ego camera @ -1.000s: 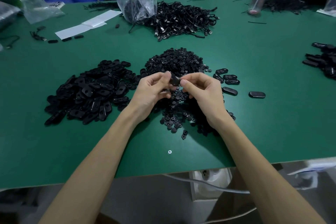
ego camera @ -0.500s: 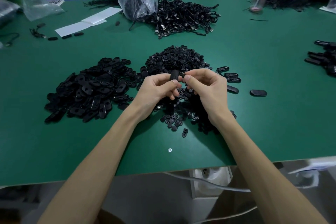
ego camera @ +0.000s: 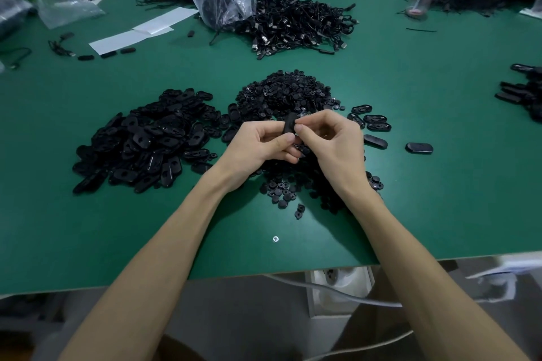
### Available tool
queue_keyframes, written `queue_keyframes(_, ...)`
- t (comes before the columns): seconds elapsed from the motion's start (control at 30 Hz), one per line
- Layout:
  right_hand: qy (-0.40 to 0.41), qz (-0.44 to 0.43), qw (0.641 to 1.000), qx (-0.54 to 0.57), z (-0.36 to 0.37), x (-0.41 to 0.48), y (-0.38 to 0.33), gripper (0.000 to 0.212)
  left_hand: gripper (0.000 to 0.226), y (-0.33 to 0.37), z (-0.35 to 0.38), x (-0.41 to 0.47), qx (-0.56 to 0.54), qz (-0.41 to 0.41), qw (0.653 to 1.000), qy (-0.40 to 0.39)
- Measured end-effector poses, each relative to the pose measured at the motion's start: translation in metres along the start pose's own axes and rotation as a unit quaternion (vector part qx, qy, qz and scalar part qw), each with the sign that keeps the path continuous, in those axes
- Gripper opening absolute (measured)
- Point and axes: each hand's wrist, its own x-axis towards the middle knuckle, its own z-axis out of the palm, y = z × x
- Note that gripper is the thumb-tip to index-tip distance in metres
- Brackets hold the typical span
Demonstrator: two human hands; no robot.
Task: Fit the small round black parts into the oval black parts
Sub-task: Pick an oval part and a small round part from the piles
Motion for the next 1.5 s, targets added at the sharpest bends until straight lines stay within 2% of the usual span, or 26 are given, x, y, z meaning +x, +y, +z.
queue_keyframes(0.5,0.01,-0.048,0.996,-0.08,0.001,-0.003,-0.004,0.006,0.019,0.004,0.002,-0.002,0.009,-0.002,1.0,-0.006)
queue_keyframes(0.67,0.007,-0.081,0.99,-0.112,0.003,-0.003,-0.004,0.011,0.017,0.004,0.001,-0.002,0.012,-0.004,1.0,-0.005)
queue_keyframes(0.93,-0.025,-0.092,0.986,-0.134,0.006,-0.004,-0.002,0.023,0.029,0.005,0.003,-0.001,0.004,-0.028,0.999,0.039)
queue_keyframes(1.13,-0.023,-0.048,0.994,-0.098,0.004,-0.002,-0.005,0.031,0.028,0.007,0.005,-0.001,0.012,-0.032,0.998,0.055)
queue_keyframes(1.5,-0.026,0.029,0.999,0.036,0.0,0.0,-0.004,0.012,0.026,0.014,0.008,-0.007,0.046,-0.025,0.999,-0.005)
